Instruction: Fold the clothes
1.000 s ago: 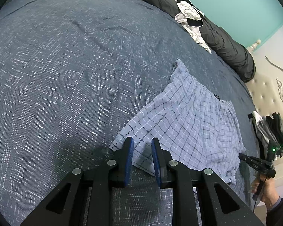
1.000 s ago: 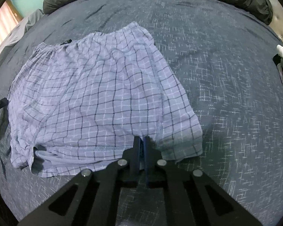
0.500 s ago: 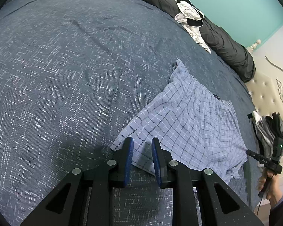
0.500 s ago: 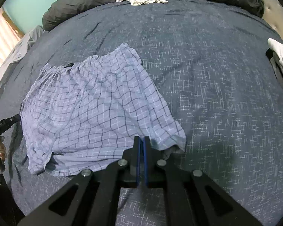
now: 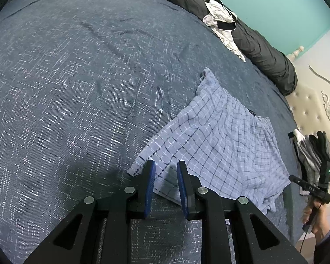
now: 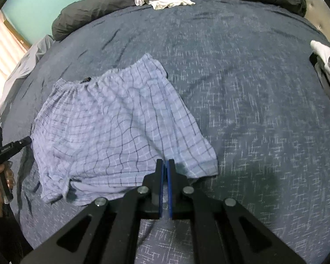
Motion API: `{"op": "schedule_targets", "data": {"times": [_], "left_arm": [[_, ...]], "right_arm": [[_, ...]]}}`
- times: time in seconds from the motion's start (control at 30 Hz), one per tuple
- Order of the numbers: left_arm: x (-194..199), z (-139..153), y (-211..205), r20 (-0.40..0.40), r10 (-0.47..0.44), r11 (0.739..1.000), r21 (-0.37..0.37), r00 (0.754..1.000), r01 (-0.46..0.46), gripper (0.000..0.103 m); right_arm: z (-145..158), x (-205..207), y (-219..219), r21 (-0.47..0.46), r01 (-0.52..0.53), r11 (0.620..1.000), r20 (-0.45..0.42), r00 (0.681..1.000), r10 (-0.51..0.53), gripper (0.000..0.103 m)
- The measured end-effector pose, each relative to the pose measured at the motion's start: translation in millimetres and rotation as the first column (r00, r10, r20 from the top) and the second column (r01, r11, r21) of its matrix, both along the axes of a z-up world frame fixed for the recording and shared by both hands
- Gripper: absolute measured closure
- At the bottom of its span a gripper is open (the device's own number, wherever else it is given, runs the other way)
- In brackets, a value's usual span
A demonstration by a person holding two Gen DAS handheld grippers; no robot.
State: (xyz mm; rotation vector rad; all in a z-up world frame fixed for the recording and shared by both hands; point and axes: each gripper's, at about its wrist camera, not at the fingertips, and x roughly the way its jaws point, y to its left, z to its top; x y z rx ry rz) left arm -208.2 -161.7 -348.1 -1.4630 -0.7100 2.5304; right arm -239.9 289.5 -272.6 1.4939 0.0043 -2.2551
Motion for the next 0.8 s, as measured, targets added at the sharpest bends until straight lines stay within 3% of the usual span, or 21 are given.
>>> {"op": "schedule_targets", "data": {"times": [0.17,0.43,0.6,0.8], "left_arm": [[1,0,0,0.0,-0.001,1.0,-0.001,1.0,0.001,0.081],[-1,-1,-1,0.005,-0.007,1.0,0.002,1.0,0.007,0.08],[-4,-5,4,0.02,-0.029,1.0,-0.004,0.999,0.029,0.076],[-6,-9,7,0.034,-0.043,0.999,-0.01,0.998,0.044,0.071]], "right_arm": [[6,0,-1,0.009,-0.008,1.0,-0.009,1.0,0.008,0.101],[-12,-6,10,0.061,0.02,0.998,0.003,1.0,-0.02,0.101],[-13,-12,22,0.053,0.083,0.995,-0.014,0.997,-0.082,0.101],[-18,-15,14,0.091,0.078,0.993,-0.016,0.997,-0.077,0.101]]}}
